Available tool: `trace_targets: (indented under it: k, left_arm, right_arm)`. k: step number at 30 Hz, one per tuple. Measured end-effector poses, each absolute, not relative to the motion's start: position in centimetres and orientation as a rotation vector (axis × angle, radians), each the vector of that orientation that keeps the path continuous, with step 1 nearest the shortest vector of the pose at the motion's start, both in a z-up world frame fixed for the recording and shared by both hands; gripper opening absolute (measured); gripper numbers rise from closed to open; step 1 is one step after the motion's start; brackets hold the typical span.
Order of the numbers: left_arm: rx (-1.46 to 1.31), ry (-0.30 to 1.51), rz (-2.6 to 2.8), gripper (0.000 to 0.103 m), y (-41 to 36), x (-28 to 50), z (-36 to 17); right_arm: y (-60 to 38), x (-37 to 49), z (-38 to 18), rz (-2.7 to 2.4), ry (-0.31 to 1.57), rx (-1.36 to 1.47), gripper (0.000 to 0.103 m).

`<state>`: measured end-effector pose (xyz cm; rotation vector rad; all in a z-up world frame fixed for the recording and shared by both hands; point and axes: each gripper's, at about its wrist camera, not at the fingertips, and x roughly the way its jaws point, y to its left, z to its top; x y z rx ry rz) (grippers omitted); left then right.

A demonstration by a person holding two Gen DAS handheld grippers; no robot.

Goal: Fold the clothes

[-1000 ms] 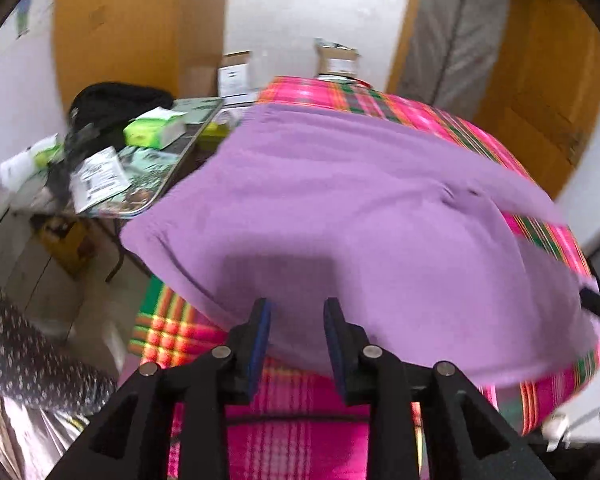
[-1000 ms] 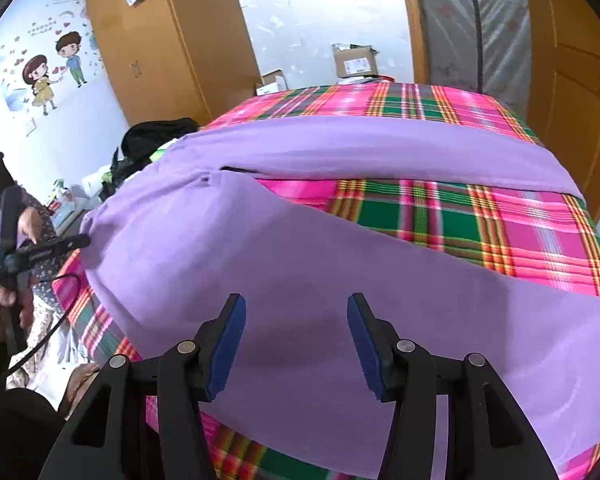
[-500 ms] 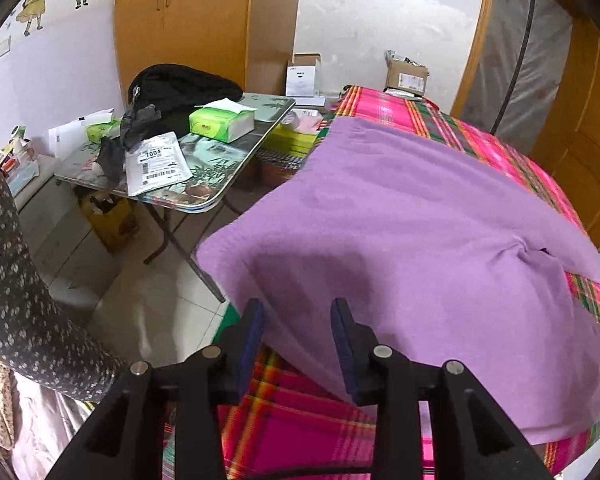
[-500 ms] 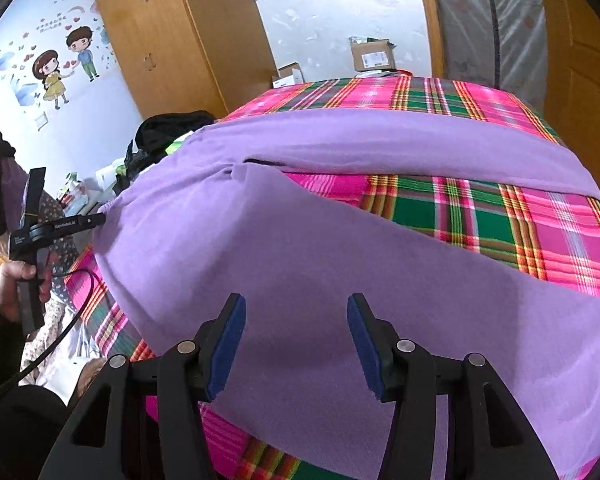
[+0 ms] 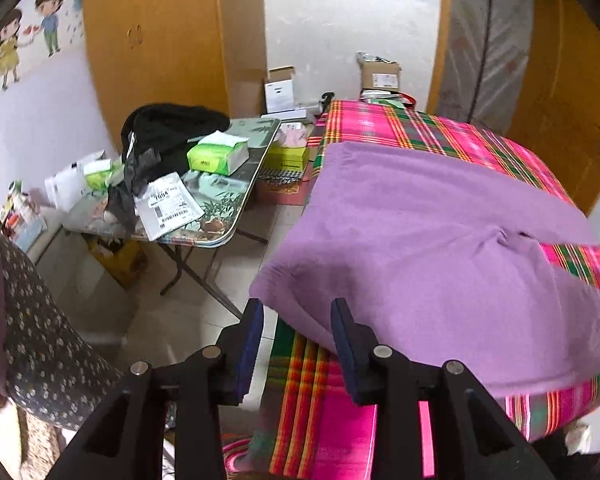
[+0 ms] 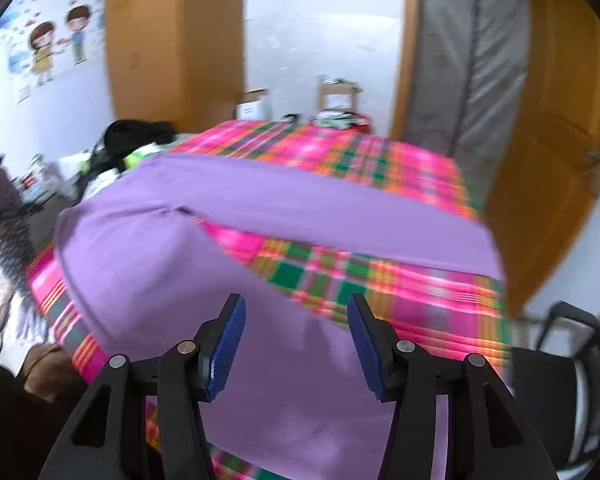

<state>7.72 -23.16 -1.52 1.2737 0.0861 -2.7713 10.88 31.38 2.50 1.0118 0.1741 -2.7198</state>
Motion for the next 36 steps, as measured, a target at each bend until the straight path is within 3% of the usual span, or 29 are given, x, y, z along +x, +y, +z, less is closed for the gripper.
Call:
trace_targets:
  k: [2,5,9,14,20,29,36]
  left_arm:
    - [1.278,0.090,-2.794,0.036,-23.1,8.1,-1.7]
    - [1.315,0.249,-2.776,0.036,-23.8,7.0,-4.5]
    - [1.338,0.407,-2.722,0.036,-24.5,5.6,-7.1]
    - [1.249,0.330,-2.758,0.036,-24.4,5.2,-4.2]
    - [1.218,0.250,-2.871,0.036,-22.7,1.8,-1.1]
    - [1.289,0.252,-2.995,0.036,-18.5,-3.7,-1.9]
    - [1.277,0.209,-3.134,0.036,-15.9,-6.6,-1.7]
  right_arm:
    - [32.4,11.1,2.5,-2.747,0.109,1.009,0.055]
    - [32.0,10.6,0.8,-2.735,-0.010,1.031,0.055]
    - [29.2,9.8,-0.3,-2.660,-0.026,1.025,0.055]
    - [26.9,8.7,1.2,-2.627,0.069,0.946,0.055]
    - [26.8,6.8,4.2,-2.593,0.010,0.747,0.055]
    - [23.9,3.6,4.6,-2.527,0.201,0.684,0.055]
    - [24.4,-0.2,5.1,-2.543,0.202,0.696,0.055]
